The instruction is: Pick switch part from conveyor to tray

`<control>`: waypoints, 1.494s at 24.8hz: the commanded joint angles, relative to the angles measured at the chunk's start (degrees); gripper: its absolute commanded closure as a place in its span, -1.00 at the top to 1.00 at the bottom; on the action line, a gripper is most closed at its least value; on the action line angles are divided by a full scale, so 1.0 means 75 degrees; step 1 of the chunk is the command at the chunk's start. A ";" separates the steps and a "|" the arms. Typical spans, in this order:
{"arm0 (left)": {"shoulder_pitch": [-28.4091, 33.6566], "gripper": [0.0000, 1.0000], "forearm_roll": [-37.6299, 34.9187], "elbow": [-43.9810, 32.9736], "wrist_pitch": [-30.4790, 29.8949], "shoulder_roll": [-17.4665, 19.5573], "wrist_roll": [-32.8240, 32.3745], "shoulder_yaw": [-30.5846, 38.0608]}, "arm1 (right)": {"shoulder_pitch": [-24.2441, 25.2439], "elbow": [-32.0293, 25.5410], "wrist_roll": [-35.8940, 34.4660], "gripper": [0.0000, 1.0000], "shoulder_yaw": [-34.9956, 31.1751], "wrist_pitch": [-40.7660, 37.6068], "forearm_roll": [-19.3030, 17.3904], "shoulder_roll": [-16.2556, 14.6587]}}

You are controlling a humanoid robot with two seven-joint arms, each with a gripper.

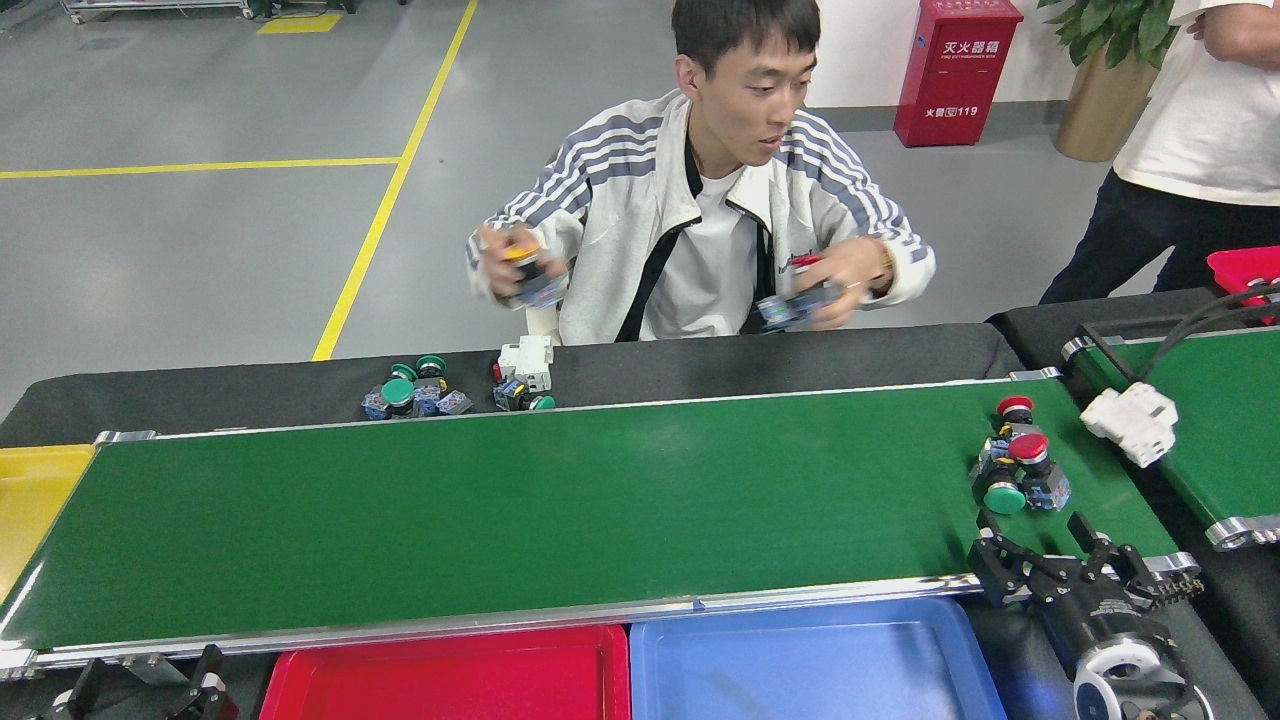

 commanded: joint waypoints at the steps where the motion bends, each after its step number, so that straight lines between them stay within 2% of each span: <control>1: -0.0051 1.00 0.0016 -0.0044 -0.0009 0.0100 0.0060 0.0010 | -0.0175 -0.0017 0.0030 0.94 0.0105 0.0048 -0.0020 -0.0039; 5: -0.0074 1.00 0.0016 -0.0021 -0.0021 0.0100 0.0060 -0.0002 | -0.0269 0.0170 0.0065 0.94 0.0305 0.0048 -0.0020 -0.0015; 17: -0.0168 1.00 0.0004 -0.0009 -0.0033 0.0100 0.0060 -0.0002 | -0.1464 0.1541 0.0053 0.94 0.1207 0.0153 -0.0008 0.0278; 18: -0.0168 1.00 0.0004 0.0003 -0.0033 0.0100 0.0060 -0.0002 | -0.1523 0.1600 0.0053 0.88 0.1336 0.0165 -0.0008 0.0278; 19: -0.0168 1.00 0.0004 0.0002 -0.0033 0.0100 0.0060 -0.0002 | -0.1558 0.1635 0.0053 0.71 0.1453 0.0165 -0.0008 0.0278; 22: -0.0133 1.00 0.0004 -0.0009 -0.0033 0.0100 0.0060 -0.0002 | -0.1569 0.1647 0.0065 -0.26 0.1711 0.0094 -0.0020 0.0219; 24: -0.0133 1.00 0.0004 -0.0009 -0.0033 0.0112 0.0060 -0.0002 | -0.1569 0.1647 0.0076 -0.84 0.1793 0.0001 -0.0031 0.0207; 25: -0.0133 1.00 0.0004 -0.0009 -0.0033 0.0112 0.0060 -0.0002 | -0.1569 0.1647 0.0076 -0.97 0.1793 -0.0070 -0.0043 0.0219; 30: -0.0121 1.00 0.0016 -0.0009 -0.0033 0.0229 0.0060 -0.0002 | -0.1569 0.1530 0.0030 -0.98 0.1793 -0.0210 -0.0125 0.0231; 33: -0.0121 1.00 0.0016 -0.0009 -0.0033 0.0252 0.0060 0.0010 | -0.1523 0.1202 0.0018 -0.98 0.1793 -0.0386 -0.0160 0.0254; 35: -0.0109 1.00 0.0016 -0.0009 -0.0033 0.0252 0.0060 0.0010 | -0.1382 0.0580 0.0018 -0.98 0.1793 -0.0808 -0.0172 0.0289; 37: -0.0121 1.00 0.0028 -0.0009 -0.0033 0.0252 0.0060 0.0010 | -0.0937 -0.0240 0.0018 -0.98 0.1816 -0.1488 -0.0172 0.0313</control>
